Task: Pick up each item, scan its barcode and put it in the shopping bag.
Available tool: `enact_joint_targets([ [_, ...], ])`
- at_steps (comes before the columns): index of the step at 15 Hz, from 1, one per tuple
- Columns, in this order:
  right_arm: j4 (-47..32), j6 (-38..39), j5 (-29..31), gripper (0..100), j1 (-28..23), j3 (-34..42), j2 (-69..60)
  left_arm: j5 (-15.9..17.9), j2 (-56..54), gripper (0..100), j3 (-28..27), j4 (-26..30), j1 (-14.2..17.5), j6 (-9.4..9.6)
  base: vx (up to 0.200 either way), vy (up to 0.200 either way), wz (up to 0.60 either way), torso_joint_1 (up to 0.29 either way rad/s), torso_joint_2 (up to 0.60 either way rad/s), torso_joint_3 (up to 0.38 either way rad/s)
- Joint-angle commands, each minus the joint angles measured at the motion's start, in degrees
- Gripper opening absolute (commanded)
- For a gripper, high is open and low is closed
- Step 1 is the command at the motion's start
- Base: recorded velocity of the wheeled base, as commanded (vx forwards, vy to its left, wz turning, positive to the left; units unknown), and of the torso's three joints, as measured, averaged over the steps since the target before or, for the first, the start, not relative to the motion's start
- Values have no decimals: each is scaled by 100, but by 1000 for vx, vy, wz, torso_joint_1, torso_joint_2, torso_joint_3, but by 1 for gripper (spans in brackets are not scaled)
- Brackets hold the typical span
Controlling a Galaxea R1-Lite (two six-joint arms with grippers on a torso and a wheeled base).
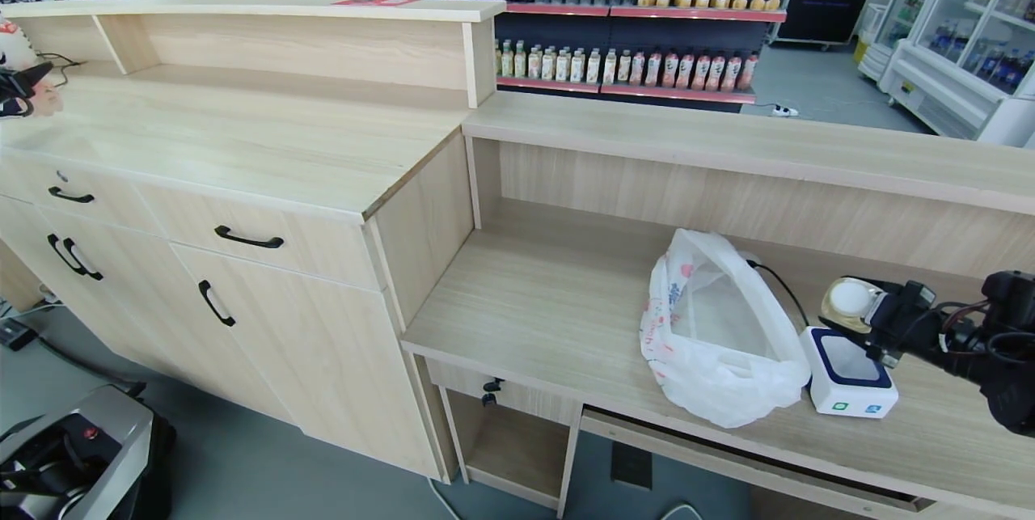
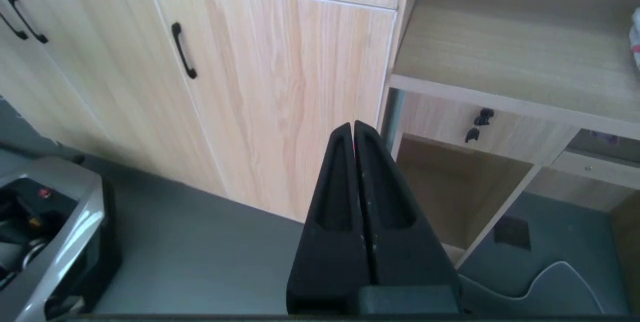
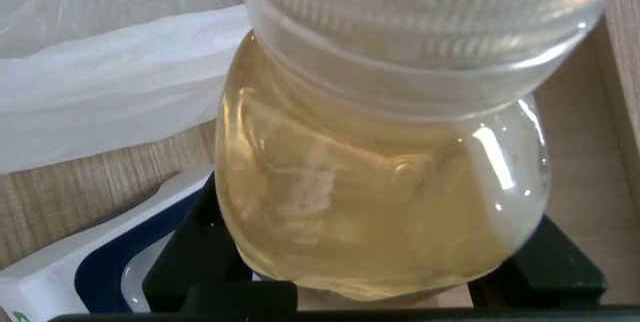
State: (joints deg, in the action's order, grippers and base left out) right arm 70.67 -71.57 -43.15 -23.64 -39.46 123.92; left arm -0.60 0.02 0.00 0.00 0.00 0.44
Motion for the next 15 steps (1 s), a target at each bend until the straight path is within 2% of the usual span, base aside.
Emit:
enact_joint_targets([
  [1, 0, 3, 0, 0, -1, -35, 18, -2, -2, 0, 0, 0, 0, 0, 0, 0, 0, 0, 0, 0],
  [9, -62, 161, -26, 0, 8, -106, -210, -2, -2, 0, 0, 0, 0, 0, 0, 0, 0, 0, 0, 0],
  [12, -124, 1769, 53, 0, 140, -246, -1107, -2, -2, 0, 0, 0, 0, 0, 0, 0, 0, 0, 0, 0],
  [14, -985, 2508, 439, 0, 26, -712, -1783, -2, -2, 0, 0, 0, 0, 0, 0, 0, 0, 0, 0, 0],
  [15, -1503, 3026, 668, 0, -1, -712, -2152, -2, -2, 0, 0, 0, 0, 0, 0, 0, 0, 0, 0, 0],
])
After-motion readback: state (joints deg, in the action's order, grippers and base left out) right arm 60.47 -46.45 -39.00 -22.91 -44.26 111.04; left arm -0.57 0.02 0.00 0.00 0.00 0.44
